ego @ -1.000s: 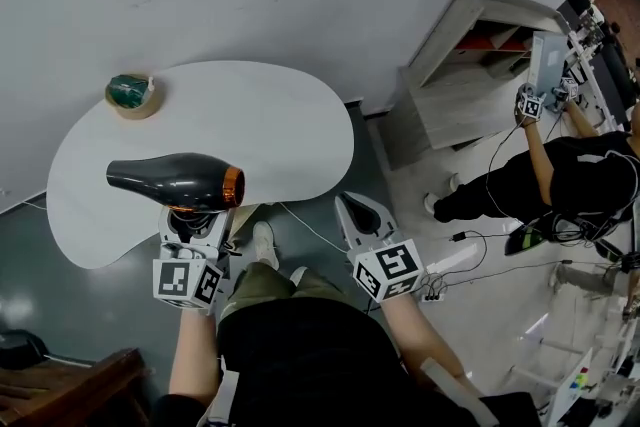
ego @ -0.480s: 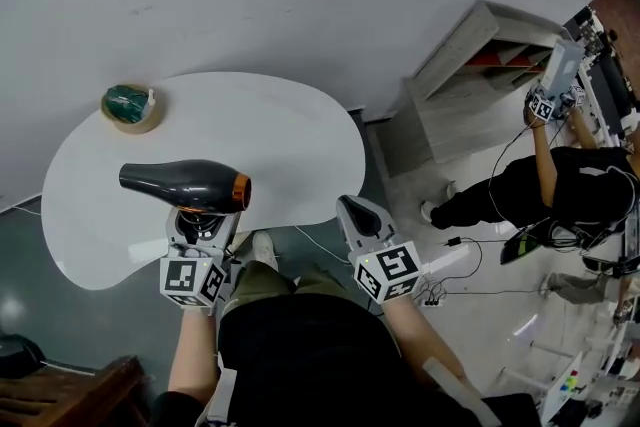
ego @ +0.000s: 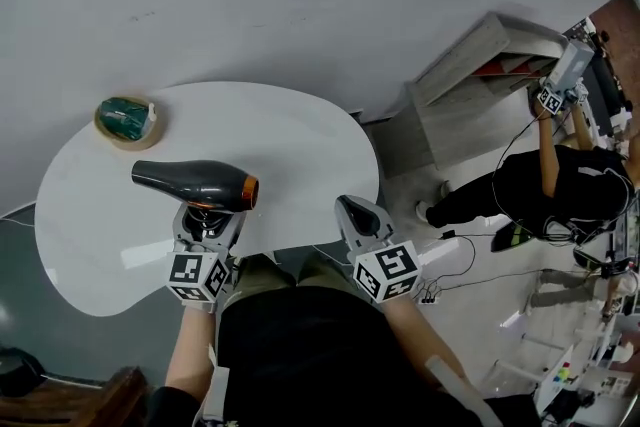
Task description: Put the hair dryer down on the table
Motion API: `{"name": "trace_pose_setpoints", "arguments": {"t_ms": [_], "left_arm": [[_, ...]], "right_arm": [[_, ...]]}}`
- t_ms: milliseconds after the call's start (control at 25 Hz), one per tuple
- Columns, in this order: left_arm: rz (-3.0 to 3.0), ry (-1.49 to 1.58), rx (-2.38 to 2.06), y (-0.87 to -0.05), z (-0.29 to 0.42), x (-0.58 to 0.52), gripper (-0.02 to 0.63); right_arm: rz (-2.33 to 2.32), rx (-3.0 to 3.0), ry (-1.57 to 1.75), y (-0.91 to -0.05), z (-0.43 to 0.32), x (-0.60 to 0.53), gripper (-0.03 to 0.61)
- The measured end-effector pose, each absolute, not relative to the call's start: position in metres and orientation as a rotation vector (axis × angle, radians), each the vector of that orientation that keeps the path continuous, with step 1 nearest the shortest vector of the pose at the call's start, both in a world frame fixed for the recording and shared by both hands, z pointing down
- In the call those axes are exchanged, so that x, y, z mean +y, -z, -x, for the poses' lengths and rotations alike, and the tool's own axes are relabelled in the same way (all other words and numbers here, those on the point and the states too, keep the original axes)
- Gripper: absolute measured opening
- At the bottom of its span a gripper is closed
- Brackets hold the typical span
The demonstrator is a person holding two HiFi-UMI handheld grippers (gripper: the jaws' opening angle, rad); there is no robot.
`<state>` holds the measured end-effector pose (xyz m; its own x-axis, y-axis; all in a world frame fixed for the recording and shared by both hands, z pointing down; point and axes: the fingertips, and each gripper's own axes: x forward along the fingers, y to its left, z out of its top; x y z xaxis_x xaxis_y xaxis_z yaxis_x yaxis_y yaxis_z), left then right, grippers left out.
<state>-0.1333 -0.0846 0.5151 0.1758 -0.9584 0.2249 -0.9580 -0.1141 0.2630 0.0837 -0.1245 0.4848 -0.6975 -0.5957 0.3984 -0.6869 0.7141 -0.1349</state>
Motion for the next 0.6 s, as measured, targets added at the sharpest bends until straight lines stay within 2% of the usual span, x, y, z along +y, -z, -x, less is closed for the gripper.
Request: {"name": "trace_pose_setpoints", "arguments": {"t_ms": [600], "left_arm": [[-2.006,-0.086,-1.686,-0.588,0.182,-0.131,0.408]], "right_arm": [[-1.044,-2.504,-0.419,-0.509,-0.034,-0.147,0.026]]}}
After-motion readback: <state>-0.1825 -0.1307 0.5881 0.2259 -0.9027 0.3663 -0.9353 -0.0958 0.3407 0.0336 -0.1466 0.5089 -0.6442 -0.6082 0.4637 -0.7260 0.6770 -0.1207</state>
